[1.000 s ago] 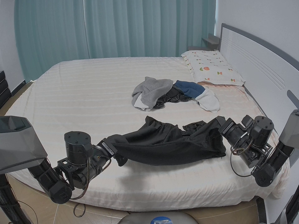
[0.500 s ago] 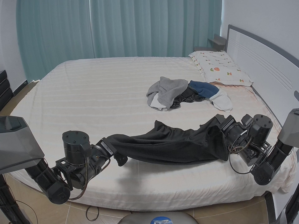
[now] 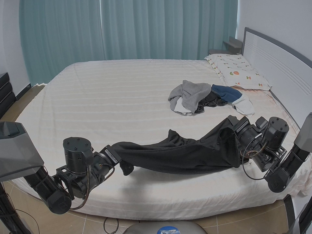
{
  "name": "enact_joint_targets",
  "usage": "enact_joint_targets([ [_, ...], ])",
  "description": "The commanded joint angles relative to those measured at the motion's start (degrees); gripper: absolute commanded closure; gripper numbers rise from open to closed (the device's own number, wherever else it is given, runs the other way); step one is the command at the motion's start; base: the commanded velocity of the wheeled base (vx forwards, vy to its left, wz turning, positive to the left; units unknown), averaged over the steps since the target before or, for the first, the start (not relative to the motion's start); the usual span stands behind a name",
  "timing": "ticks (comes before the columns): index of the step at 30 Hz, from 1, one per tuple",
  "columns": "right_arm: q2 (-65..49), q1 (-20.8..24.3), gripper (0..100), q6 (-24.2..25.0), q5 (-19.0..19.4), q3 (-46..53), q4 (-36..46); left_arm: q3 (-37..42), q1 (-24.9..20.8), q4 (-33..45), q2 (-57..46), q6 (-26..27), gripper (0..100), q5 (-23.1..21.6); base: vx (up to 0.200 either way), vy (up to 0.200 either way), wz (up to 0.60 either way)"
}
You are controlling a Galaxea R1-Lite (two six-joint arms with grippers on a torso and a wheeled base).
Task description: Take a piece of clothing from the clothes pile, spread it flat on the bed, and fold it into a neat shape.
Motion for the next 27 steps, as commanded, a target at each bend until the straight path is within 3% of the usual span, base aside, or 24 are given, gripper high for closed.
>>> enact_joint_targets([
  [1,-1.21,0.2,100,0.0,0.0,0.18,-0.78,0.08,-0.02,-0.03,-0.01,-0.03,100,0.03,0.0,0.2,0.0],
  [27,-3.58,2.31,100,-0.26,0.0,0.53,-0.78,0.69,-0.46,-0.03,-0.54,-0.03,100,-0.06,0.0,0.2,0.0],
])
